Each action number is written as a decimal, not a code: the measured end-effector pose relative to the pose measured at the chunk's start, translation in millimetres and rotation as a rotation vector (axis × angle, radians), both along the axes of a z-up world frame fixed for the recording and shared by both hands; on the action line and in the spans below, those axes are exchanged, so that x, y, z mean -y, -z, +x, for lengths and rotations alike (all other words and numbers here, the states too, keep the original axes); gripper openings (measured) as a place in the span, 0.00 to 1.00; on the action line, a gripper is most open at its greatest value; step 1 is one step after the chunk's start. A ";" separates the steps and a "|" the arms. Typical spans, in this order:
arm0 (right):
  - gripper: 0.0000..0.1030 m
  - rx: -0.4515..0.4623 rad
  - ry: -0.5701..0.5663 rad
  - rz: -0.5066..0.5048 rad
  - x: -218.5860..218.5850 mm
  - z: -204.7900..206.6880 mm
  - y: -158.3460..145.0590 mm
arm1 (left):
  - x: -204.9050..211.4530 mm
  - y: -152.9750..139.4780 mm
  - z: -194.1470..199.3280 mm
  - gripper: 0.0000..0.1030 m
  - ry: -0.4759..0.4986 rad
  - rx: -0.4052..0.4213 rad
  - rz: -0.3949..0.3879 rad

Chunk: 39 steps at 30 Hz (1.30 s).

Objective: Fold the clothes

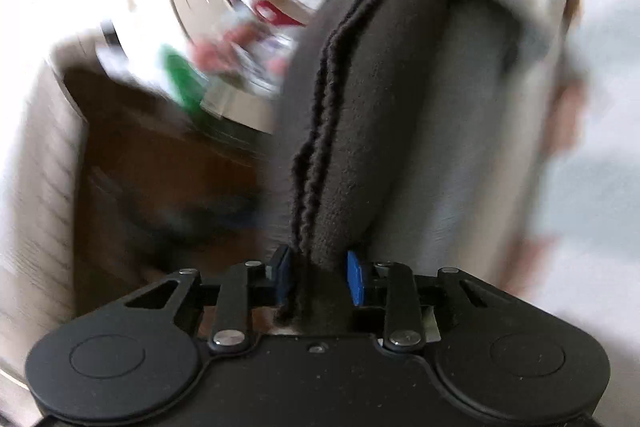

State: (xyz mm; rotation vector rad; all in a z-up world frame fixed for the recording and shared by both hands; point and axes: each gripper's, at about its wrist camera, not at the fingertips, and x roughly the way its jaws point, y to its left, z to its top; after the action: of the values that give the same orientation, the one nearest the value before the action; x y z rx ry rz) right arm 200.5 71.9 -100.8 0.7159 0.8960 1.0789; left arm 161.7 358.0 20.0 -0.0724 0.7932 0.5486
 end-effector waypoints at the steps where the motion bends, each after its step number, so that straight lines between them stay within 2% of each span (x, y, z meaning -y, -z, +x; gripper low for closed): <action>1: 0.37 0.069 0.003 -0.031 6.9 -3.9 -1.3 | 1.6 0.0 -1.5 0.51 -0.002 0.000 -0.005; 3: 0.40 0.092 0.006 -0.016 26.4 -9.6 -3.3 | 11.1 -2.0 -5.9 0.56 -0.004 -0.001 0.038; 5: 0.45 0.166 0.008 -0.082 44.4 -19.5 -9.8 | 22.4 -4.8 -9.8 0.59 -0.012 -0.012 0.095; 6: 0.52 0.217 0.011 -0.121 52.8 -23.3 -12.6 | 29.5 -7.7 -13.1 0.60 -0.026 -0.017 0.108; 8: 0.57 0.326 0.016 -0.210 71.6 -32.3 -19.0 | 43.9 -14.4 -22.5 0.63 -0.054 0.000 0.101; 10: 0.57 0.420 0.011 -0.297 93.6 -36.2 -24.7 | 65.9 -18.8 -36.1 0.68 -0.078 0.013 0.085; 12: 0.57 0.468 0.015 -0.364 107.3 -37.0 -29.7 | 94.4 -18.6 -54.7 0.82 -0.075 0.013 0.053; 14: 0.57 0.495 0.004 -0.423 124.7 -36.7 -34.4 | 115.5 -14.5 -73.2 0.84 -0.024 -0.040 0.029; 16: 0.57 0.545 0.002 -0.486 139.2 -37.1 -39.1 | 142.8 -10.9 -85.9 0.84 -0.008 -0.086 0.070; 19: 0.57 0.566 0.023 -0.508 171.3 -41.5 -44.3 | 182.6 -5.0 -98.0 0.91 -0.060 -0.118 0.128; 20: 0.58 0.560 0.034 -0.486 183.0 -44.5 -46.0 | 198.3 -2.1 -101.4 0.92 -0.078 -0.130 0.141; 22: 0.64 0.558 0.050 -0.455 199.8 -49.1 -50.3 | 229.3 2.0 -105.3 0.93 -0.075 -0.139 0.150; 24: 0.66 0.561 0.070 -0.473 209.7 -52.9 -54.2 | 260.3 7.0 -108.5 0.94 -0.058 -0.131 0.157; 26: 0.66 0.560 0.094 -0.515 215.9 -56.3 -57.9 | 290.9 9.5 -106.2 0.99 -0.033 -0.118 0.164; 30: 0.66 0.515 0.104 -0.531 229.6 -62.8 -64.1 | 348.3 17.8 -110.7 1.00 0.075 -0.115 0.177; 34: 0.69 0.588 0.075 -0.567 252.8 -88.4 -76.4 | 386.2 22.9 -115.7 1.00 0.163 -0.138 0.190; 36: 0.69 0.598 0.076 -0.541 267.5 -96.7 -78.8 | 398.8 19.5 -114.8 1.00 0.158 -0.115 0.177; 39: 0.70 0.601 0.091 -0.469 286.9 -100.2 -81.3 | 416.9 14.7 -114.7 1.00 0.139 -0.081 0.201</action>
State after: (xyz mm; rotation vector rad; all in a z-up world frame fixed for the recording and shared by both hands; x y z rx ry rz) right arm 100.3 -215.0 -19.5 0.0265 0.5515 0.8808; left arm 47.0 -58.9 5.3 0.1898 0.8118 0.4993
